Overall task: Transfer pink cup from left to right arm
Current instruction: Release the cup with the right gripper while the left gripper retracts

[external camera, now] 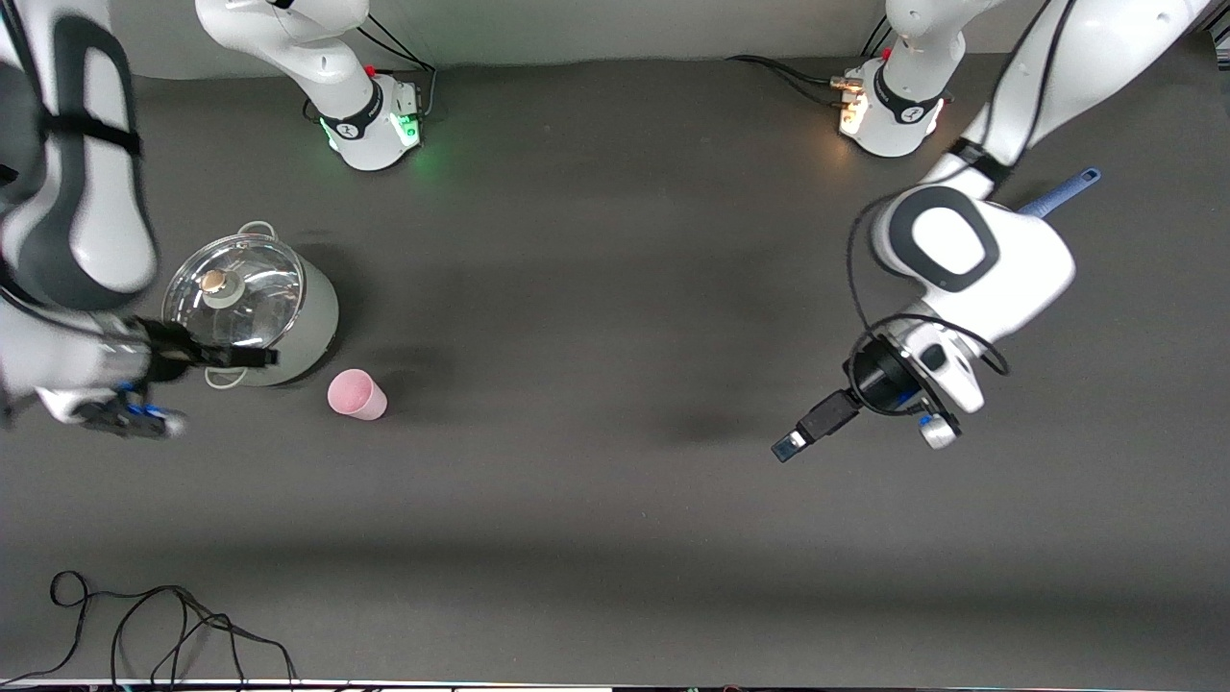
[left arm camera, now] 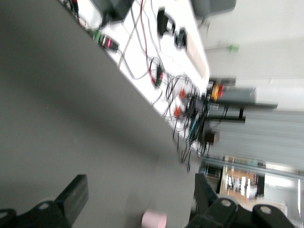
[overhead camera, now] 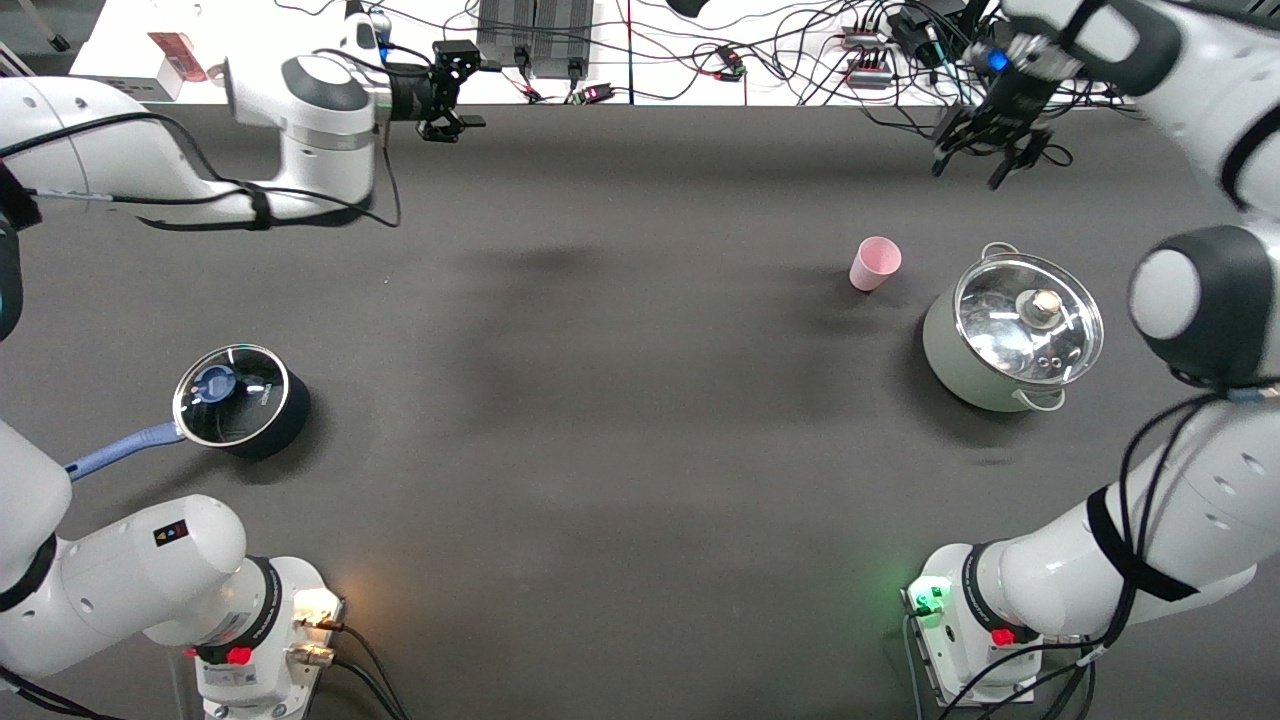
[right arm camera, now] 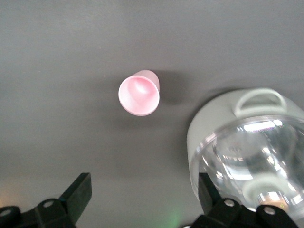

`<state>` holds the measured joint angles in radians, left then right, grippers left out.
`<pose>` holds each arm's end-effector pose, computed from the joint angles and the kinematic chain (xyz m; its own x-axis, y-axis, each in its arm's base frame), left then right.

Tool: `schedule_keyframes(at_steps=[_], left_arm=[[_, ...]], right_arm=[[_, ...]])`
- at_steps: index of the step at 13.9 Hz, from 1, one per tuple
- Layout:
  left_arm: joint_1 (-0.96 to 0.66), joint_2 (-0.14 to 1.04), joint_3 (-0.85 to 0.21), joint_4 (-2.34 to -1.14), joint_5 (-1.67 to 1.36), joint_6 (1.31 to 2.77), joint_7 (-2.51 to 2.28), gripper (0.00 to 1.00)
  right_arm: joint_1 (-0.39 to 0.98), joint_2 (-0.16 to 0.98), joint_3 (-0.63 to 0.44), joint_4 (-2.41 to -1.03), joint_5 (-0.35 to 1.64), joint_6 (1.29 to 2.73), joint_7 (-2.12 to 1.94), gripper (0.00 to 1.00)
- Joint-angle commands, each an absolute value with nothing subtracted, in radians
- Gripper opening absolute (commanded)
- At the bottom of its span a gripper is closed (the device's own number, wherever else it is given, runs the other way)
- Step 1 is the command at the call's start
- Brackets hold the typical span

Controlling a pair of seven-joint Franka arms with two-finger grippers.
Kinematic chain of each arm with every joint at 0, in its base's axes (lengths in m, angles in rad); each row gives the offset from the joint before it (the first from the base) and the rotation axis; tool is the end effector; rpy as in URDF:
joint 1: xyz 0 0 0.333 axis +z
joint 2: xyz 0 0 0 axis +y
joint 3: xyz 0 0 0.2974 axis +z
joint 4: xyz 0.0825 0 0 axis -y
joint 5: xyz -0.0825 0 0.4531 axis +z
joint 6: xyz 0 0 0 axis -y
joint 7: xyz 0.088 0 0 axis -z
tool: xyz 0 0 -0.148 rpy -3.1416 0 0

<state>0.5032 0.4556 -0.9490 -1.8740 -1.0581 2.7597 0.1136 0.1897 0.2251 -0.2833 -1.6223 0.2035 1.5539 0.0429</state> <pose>0.6864 -0.2617 0.3256 0.8686 0.4948 -0.0272 0.2692 -0.4250 0.8643 0.6474 -0.0218 0.3996 0.9481 -0.1393 -0.2858 -0.1799 -0.9762 -0.1213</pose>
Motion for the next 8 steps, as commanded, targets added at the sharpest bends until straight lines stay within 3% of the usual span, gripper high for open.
schedule_keyframes(at_steps=[1, 5, 8], left_arm=[[0.486, 0.286, -0.800, -1.911, -0.881, 2.466, -0.044, 1.00], [0.497, 0.135, -0.596, -1.902, -0.501, 2.033, -0.049, 1.00], [0.500, 0.106, -0.520, -1.812, -0.228, 1.837, -0.045, 1.00]], right_arm=[[0.299, 0.073, -0.285, -1.658, 0.106, 1.519, 0.190, 0.99], [0.393, -0.027, -0.285, -1.677, 0.031, 1.529, 0.270, 0.99], [0.390, -0.089, -0.290, -1.750, 0.037, 1.673, 0.255, 0.99]])
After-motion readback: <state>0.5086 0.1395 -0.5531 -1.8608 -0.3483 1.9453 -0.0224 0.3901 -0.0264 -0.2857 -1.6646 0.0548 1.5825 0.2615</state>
